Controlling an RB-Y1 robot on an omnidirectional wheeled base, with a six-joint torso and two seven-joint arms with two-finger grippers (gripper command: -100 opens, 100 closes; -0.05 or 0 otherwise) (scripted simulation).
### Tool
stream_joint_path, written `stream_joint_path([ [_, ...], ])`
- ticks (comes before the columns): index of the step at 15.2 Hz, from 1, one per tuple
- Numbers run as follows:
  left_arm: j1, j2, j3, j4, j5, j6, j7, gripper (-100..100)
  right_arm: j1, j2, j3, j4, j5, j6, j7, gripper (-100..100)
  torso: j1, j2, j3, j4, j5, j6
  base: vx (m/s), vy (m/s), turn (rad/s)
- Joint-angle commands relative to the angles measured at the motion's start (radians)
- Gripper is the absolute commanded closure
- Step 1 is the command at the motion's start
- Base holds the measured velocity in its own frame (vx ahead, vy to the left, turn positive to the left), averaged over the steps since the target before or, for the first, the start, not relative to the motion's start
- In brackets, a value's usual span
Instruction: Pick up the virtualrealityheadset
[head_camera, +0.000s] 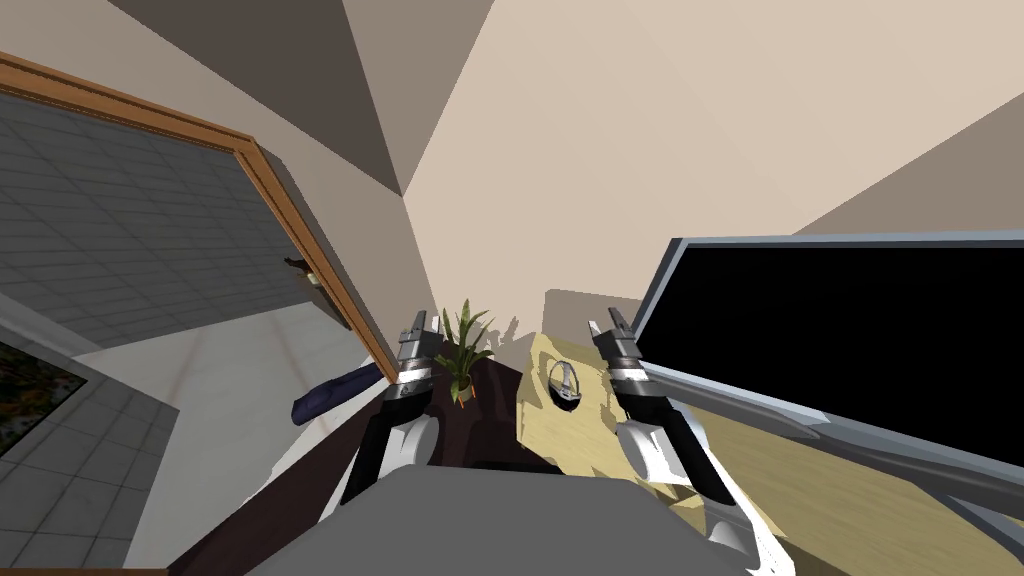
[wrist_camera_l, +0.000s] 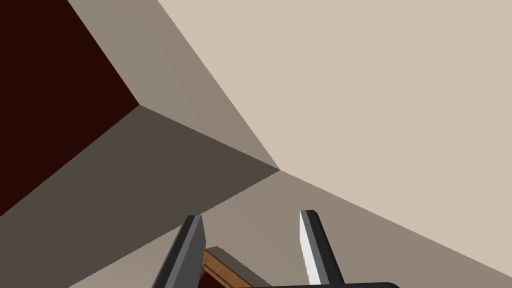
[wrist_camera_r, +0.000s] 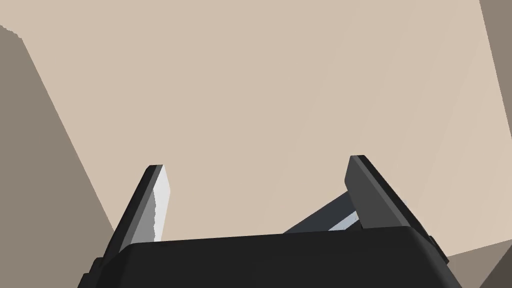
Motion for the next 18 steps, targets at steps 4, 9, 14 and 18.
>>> stream_joint_path([
  [4, 0.0, 0.0, 0.0, 0.0, 0.0, 0.0, 0.0, 0, -0.038, -0.028, 0.003, 0.044, -0.02, 0.085, -0.076, -100, 0.0, 0.0, 0.0, 0.0, 0.0, 0.0, 0.015, 0.026, -0.031],
  [9, 0.0, 0.0, 0.0, 0.0, 0.0, 0.0, 0.0, 0, -0.076, -0.065, -0.002, 0.098, -0.051, 0.178, -0.171, -100, 0.0, 0.0, 0.0, 0.0, 0.0, 0.0, 0.017, 0.033, -0.038],
  [14, 0.0, 0.0, 0.0, 0.0, 0.0, 0.0, 0.0, 0, -0.118, -0.099, -0.007, 0.157, -0.085, 0.28, -0.274, -100, 0.0, 0.0, 0.0, 0.0, 0.0, 0.0, 0.018, 0.036, -0.041],
  [18, 0.0, 0.0, 0.0, 0.0, 0.0, 0.0, 0.0, 0, -0.14, -0.115, -0.009, 0.188, -0.102, 0.334, -0.328, -100, 0.001, 0.0, 0.0, 0.0, 0.0, 0.0, 0.013, 0.033, -0.034],
])
